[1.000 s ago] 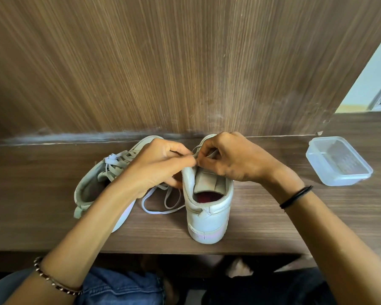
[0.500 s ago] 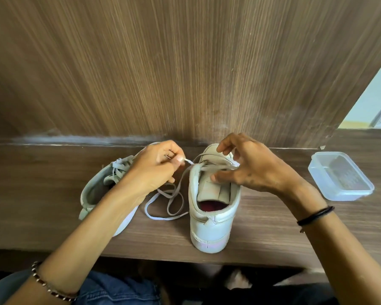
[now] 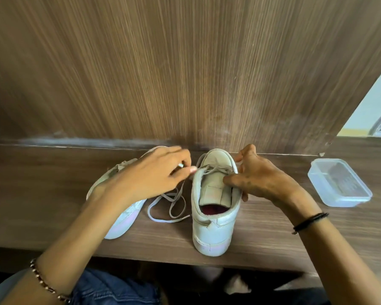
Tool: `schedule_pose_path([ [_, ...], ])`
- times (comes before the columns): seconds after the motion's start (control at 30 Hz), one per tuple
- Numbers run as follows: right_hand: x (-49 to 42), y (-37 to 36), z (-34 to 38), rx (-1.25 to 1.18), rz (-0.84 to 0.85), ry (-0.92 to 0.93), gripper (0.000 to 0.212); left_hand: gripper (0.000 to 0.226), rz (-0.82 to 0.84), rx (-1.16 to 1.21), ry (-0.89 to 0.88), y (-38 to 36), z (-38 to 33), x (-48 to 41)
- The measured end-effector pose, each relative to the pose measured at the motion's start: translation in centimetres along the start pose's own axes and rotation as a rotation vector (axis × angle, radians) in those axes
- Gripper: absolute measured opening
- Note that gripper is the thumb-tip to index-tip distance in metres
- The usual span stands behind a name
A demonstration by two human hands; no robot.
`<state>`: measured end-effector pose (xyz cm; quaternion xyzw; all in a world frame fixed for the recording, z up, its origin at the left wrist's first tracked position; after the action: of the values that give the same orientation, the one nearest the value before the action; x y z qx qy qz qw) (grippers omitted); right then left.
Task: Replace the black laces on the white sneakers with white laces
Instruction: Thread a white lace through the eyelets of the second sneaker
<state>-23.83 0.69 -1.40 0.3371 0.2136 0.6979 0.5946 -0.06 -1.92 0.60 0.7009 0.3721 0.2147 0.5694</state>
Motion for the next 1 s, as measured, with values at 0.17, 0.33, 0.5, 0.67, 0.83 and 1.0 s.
schedule_pose_path([
  [0.17,0.2,0.0,0.3,-0.021,-0.007,-0.029,0.041,0.027,-0.207,0.217,0.074,3.1,1.5,0.4],
  [0.33,0.2,-0.1,0.3,0.0,-0.009,-0.021,0.045,0.027,-0.723,1.237,0.16,5.9,2.6,0.8],
  [0.5,0.1,-0.2,0.5,0.013,0.004,-0.009,0.044,0.031,-0.673,1.868,0.16,5.5,0.5,0.6],
  [0.67,0.2,-0.2,0.5,0.001,-0.004,-0.007,0.042,0.023,-0.447,0.844,0.211,3.5,-0.6,0.0],
  [0.83,0.1,-0.1,0.4,0.008,-0.018,-0.003,0.042,0.029,0.093,-0.017,0.154,-0.1,-0.7,0.2],
  [1.0,0.1,-0.2,0.3,-0.014,-0.016,-0.005,0.045,0.024,-0.037,0.12,0.176,0.9,0.3,-0.1],
])
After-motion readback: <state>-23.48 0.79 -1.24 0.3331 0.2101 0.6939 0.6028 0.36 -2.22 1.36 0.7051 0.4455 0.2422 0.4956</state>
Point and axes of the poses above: each hand's wrist, its own x-axis away from the middle knuckle, its own y-axis out of the back of the hand, z = x × y, the point moved 1 cm from there along -x, towards the middle knuckle, and after that the axes turned 2 degrees about x, right-handed, at the moved point
